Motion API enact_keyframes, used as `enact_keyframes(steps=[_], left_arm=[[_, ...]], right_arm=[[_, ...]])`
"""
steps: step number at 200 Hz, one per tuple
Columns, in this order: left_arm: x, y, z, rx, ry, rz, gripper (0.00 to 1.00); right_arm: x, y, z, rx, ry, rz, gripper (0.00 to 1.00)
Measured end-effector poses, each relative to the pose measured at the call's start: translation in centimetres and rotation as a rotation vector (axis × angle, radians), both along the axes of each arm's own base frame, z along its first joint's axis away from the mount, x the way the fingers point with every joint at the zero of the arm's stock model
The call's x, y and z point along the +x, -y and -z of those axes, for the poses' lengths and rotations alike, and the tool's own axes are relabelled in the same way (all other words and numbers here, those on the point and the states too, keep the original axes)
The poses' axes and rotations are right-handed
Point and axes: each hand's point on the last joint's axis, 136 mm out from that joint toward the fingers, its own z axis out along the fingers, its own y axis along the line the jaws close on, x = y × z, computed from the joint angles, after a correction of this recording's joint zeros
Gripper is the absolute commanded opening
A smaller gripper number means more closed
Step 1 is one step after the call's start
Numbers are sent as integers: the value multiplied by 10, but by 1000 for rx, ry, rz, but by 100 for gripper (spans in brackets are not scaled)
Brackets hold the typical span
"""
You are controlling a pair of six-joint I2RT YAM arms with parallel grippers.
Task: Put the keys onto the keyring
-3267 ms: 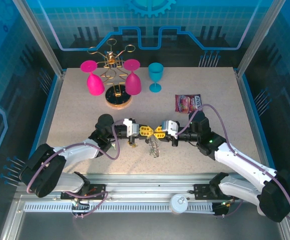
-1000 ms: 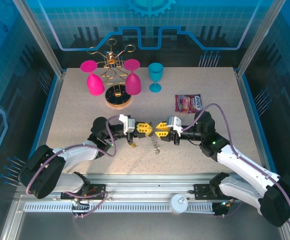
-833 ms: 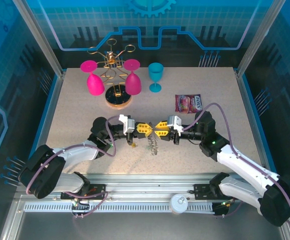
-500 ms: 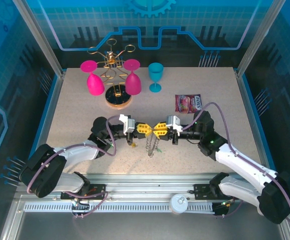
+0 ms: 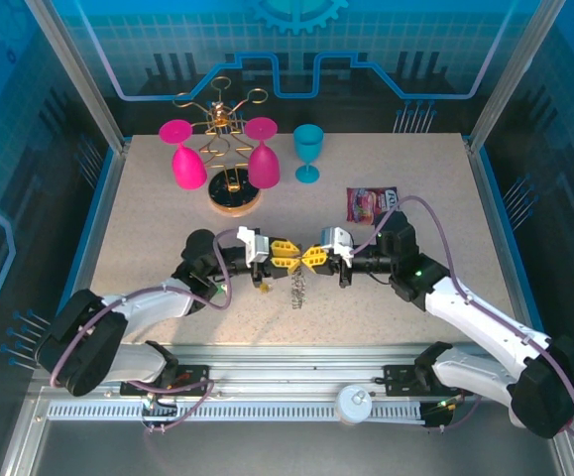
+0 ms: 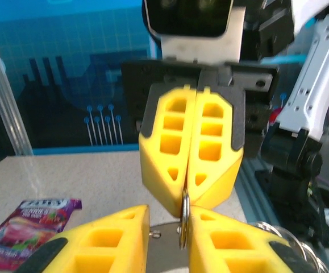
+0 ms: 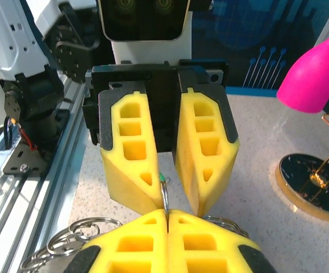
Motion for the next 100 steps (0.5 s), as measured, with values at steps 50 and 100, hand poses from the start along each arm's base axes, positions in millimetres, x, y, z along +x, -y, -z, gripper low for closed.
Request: enact_keyframes(steps=[50,100], left_arm=[[-3,4,11,154,17,5,3],[-7,3,18,244,28,13,0]], right_arm=[[1,0,7,-138,-13,6,0],[-3,-1,14,-265,-31,-2,23]])
